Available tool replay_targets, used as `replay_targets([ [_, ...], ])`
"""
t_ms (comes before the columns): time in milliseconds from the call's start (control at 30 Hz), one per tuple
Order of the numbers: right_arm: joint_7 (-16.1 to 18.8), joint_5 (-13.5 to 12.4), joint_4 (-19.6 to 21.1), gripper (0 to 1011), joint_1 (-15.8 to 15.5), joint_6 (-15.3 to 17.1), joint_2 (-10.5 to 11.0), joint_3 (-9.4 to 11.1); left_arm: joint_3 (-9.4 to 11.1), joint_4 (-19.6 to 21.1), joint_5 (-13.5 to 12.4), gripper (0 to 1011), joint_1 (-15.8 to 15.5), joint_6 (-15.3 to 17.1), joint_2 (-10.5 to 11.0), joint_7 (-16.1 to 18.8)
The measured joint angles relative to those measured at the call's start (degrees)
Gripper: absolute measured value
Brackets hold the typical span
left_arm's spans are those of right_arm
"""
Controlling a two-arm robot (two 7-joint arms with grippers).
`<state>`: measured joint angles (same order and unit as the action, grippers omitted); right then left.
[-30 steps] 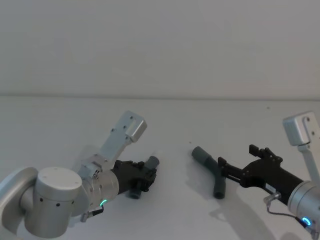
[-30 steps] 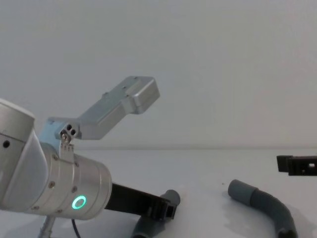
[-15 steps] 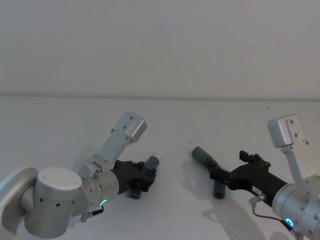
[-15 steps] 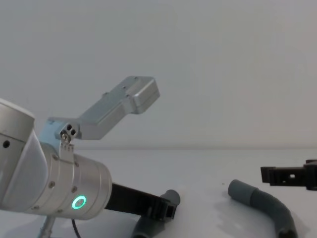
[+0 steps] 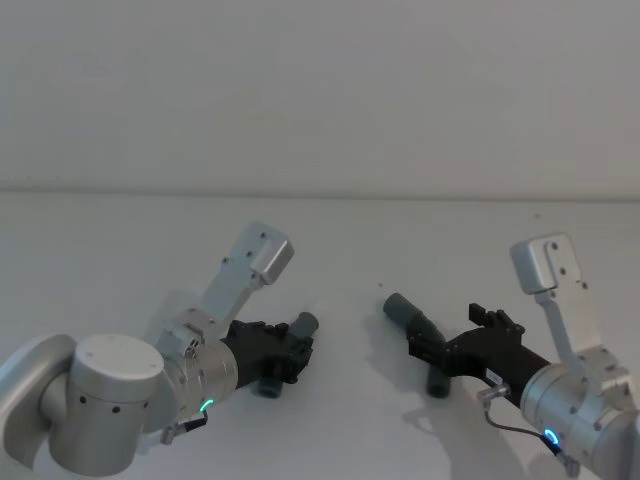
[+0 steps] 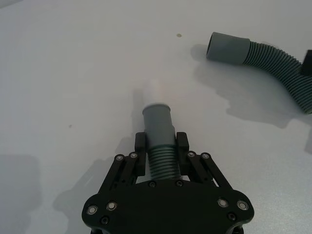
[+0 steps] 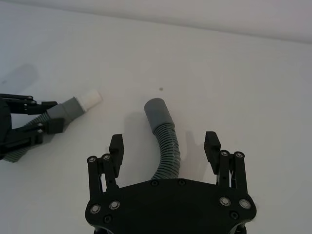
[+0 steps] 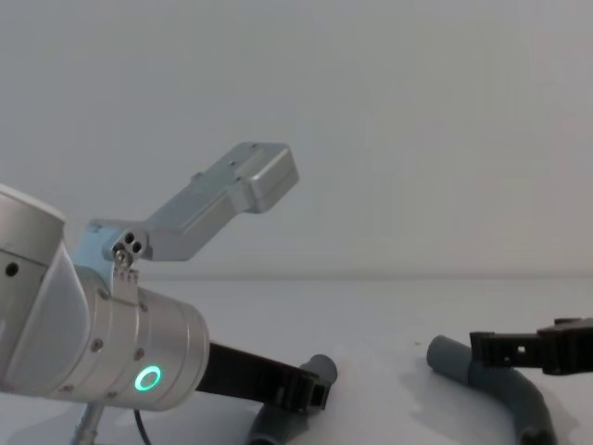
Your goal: Use both hands to pick up one end of the pipe from the table, align the ends, and insert them.
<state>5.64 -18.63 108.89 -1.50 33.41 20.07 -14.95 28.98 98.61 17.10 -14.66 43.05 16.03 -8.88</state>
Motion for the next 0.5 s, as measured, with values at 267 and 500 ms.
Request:
replay_targets([
  [267, 0.06, 0.92, -2.35, 1000, 1.13, -0.19, -0.71, -0.86, 0.00, 0.00, 0.00, 349, 0.00, 0.00, 0.00, 0.00],
  [500, 0.24, 1.52, -4.20, 1000, 2.19, -0.19, -1.29, -1.29, 0.00, 0.00, 0.00, 349, 0.00, 0.00, 0.00, 0.00],
])
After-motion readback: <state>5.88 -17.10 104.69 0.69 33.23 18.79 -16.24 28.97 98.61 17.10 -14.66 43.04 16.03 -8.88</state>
